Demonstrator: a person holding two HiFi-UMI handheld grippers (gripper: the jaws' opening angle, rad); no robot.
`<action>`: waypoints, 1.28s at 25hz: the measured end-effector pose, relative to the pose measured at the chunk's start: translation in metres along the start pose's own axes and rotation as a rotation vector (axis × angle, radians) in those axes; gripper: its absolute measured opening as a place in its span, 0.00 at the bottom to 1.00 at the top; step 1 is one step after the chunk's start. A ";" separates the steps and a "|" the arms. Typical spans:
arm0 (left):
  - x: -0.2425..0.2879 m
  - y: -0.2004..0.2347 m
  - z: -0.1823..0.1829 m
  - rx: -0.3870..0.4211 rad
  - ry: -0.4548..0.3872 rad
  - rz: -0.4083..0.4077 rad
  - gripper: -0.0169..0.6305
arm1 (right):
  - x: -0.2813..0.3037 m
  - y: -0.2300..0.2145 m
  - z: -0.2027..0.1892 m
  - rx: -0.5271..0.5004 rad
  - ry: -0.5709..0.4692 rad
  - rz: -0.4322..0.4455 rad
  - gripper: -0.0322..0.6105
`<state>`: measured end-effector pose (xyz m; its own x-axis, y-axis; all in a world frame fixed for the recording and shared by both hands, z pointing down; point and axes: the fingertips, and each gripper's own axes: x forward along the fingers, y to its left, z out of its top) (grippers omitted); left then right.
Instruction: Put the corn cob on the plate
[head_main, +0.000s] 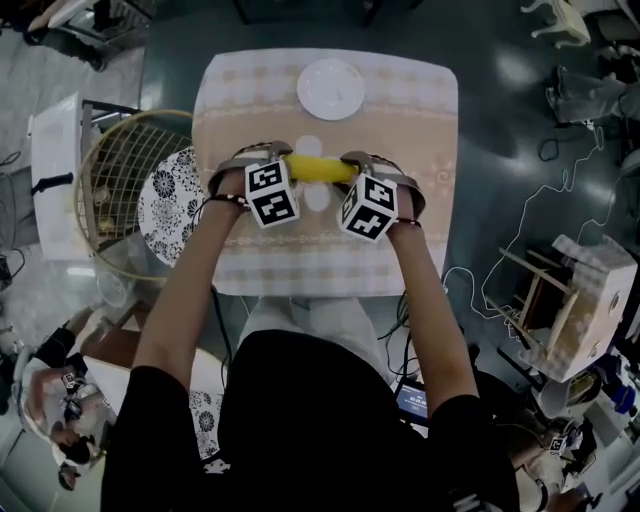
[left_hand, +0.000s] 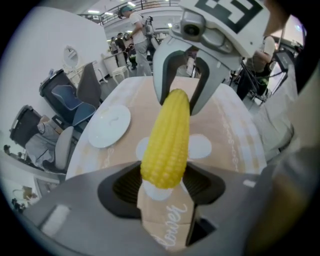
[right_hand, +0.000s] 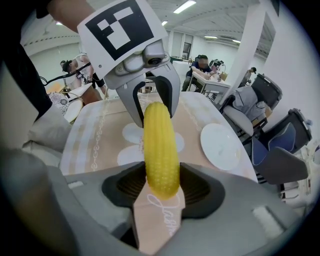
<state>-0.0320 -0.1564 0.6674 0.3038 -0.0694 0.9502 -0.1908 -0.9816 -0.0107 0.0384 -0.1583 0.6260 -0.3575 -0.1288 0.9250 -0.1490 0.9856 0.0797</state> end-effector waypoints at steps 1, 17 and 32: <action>0.002 0.005 0.004 -0.001 -0.001 0.003 0.43 | 0.000 -0.006 -0.003 -0.002 0.004 -0.001 0.38; 0.023 0.082 0.034 -0.005 0.001 0.047 0.43 | 0.014 -0.090 -0.016 -0.041 0.004 -0.022 0.38; 0.034 0.141 0.043 -0.030 0.021 0.101 0.43 | 0.030 -0.150 -0.014 -0.072 0.007 -0.038 0.38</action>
<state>-0.0083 -0.3053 0.6849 0.2624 -0.1640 0.9509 -0.2477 -0.9639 -0.0979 0.0631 -0.3079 0.6469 -0.3461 -0.1659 0.9234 -0.0955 0.9854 0.1412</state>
